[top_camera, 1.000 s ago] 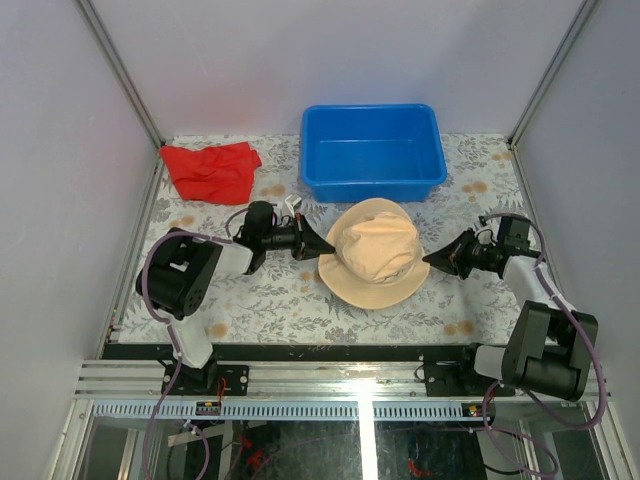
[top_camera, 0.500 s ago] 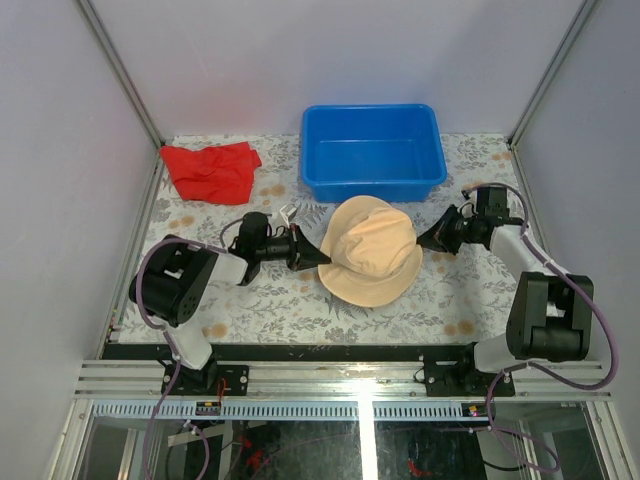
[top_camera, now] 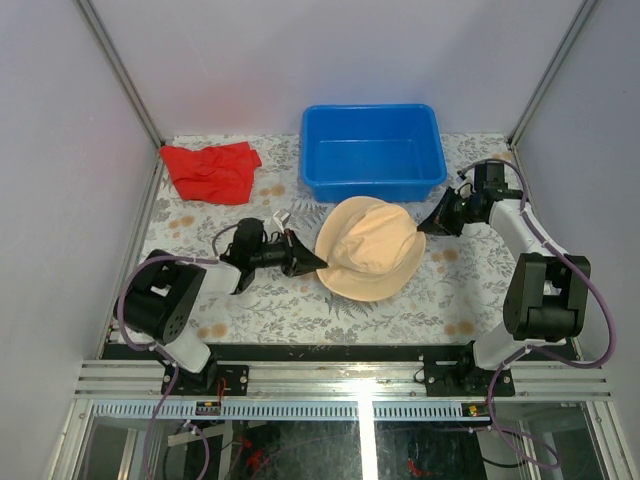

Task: Stack the hats

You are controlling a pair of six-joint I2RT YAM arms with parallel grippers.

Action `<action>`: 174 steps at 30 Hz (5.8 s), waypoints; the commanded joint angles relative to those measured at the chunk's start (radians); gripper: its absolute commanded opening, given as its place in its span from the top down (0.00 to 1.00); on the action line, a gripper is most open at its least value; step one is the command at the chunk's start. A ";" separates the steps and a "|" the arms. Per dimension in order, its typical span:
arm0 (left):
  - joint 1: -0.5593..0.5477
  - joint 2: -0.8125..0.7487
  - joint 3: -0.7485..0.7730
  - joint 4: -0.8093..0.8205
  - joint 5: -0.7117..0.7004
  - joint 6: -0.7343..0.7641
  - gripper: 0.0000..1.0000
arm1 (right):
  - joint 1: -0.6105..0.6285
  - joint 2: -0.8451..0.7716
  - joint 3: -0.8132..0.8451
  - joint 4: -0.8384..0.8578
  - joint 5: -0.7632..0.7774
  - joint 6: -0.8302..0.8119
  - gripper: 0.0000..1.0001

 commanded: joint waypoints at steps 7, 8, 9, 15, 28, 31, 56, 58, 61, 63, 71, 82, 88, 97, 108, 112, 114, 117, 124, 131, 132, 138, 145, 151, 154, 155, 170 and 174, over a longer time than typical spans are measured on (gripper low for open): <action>0.209 -0.172 0.082 -0.548 0.021 0.260 0.73 | -0.007 0.027 0.101 -0.043 0.160 -0.129 0.99; 0.218 -0.172 0.119 -0.593 0.012 0.284 0.72 | -0.006 0.030 0.106 -0.046 0.160 -0.131 0.99; 0.224 -0.168 0.153 -0.622 0.009 0.298 0.71 | -0.006 0.033 0.112 -0.050 0.159 -0.135 0.99; 0.224 -0.035 0.283 -0.465 0.065 0.190 0.66 | 0.003 0.036 0.127 -0.067 0.144 -0.152 0.99; 0.136 0.225 0.536 -0.198 0.160 0.106 0.59 | 0.016 0.047 0.128 -0.071 0.111 -0.161 0.98; 0.134 0.266 0.566 -0.124 0.174 0.067 0.57 | 0.016 0.050 0.129 -0.073 0.111 -0.161 0.98; 0.054 0.427 0.715 -0.029 0.267 -0.032 0.59 | 0.016 0.105 0.146 -0.067 0.104 -0.140 0.98; 0.050 0.426 0.697 -0.008 0.269 -0.042 0.66 | 0.016 0.107 0.144 -0.065 0.104 -0.138 0.98; 0.048 0.425 0.666 0.029 0.268 -0.063 0.87 | 0.016 0.107 0.143 -0.066 0.102 -0.137 0.98; 0.047 0.422 0.641 0.064 0.265 -0.080 0.97 | 0.016 0.108 0.143 -0.068 0.103 -0.139 0.98; 0.069 0.361 0.484 0.108 0.249 -0.072 1.00 | 0.012 0.049 0.128 -0.111 0.155 -0.141 0.48; 0.081 0.266 0.344 0.057 0.223 -0.003 1.00 | -0.183 -0.169 -0.101 0.026 -0.152 0.056 0.31; 0.081 0.253 0.306 0.023 0.211 0.031 1.00 | -0.199 -0.270 -0.305 0.167 -0.316 0.170 0.30; 0.081 0.264 0.286 0.012 0.203 0.041 1.00 | -0.214 -0.332 -0.532 0.408 -0.409 0.333 0.33; 0.081 0.287 0.284 -0.022 0.195 0.071 1.00 | -0.229 -0.297 -0.511 0.366 -0.387 0.294 0.87; 0.081 0.302 0.285 -0.084 0.176 0.113 1.00 | -0.229 -0.257 -0.514 0.347 -0.350 0.261 1.00; 0.081 0.312 0.282 -0.092 0.173 0.122 1.00 | -0.229 -0.228 -0.524 0.345 -0.334 0.242 1.00; 0.081 0.321 0.273 -0.118 0.166 0.146 1.00 | -0.228 -0.192 -0.537 0.331 -0.297 0.203 1.00; 0.081 0.312 0.275 -0.126 0.161 0.162 1.00 | -0.228 -0.178 -0.533 0.337 -0.279 0.174 1.00; 0.080 0.177 0.345 -0.268 0.080 0.237 0.66 | -0.227 -0.271 -0.411 0.244 -0.280 0.153 0.66; 0.081 0.160 0.357 -0.298 0.061 0.256 0.58 | -0.227 -0.280 -0.393 0.225 -0.271 0.148 0.60; 0.102 0.093 0.364 -0.420 -0.066 0.318 0.43 | -0.229 -0.298 -0.304 0.107 -0.148 0.078 0.45; 0.220 -0.111 0.369 -0.635 -0.164 0.452 0.37 | -0.229 -0.350 -0.214 -0.008 0.141 0.027 0.01; 0.376 -0.405 0.477 -1.009 -0.290 0.658 0.10 | -0.228 -0.457 -0.155 -0.080 0.332 0.033 0.01; 0.406 -0.452 0.533 -1.143 -0.370 0.728 0.00 | -0.228 -0.485 -0.157 -0.128 0.385 0.023 0.00; 0.415 -0.466 0.540 -1.161 -0.391 0.732 0.00 | -0.227 -0.485 -0.156 -0.151 0.395 0.018 0.00; 0.564 -0.666 0.232 -0.915 -0.885 0.948 0.00 | -0.072 -0.450 -0.203 -0.072 0.274 0.041 0.01; 0.565 -0.833 0.011 -0.770 -1.032 0.891 0.00 | -0.071 -0.434 -0.219 -0.036 0.249 0.046 0.00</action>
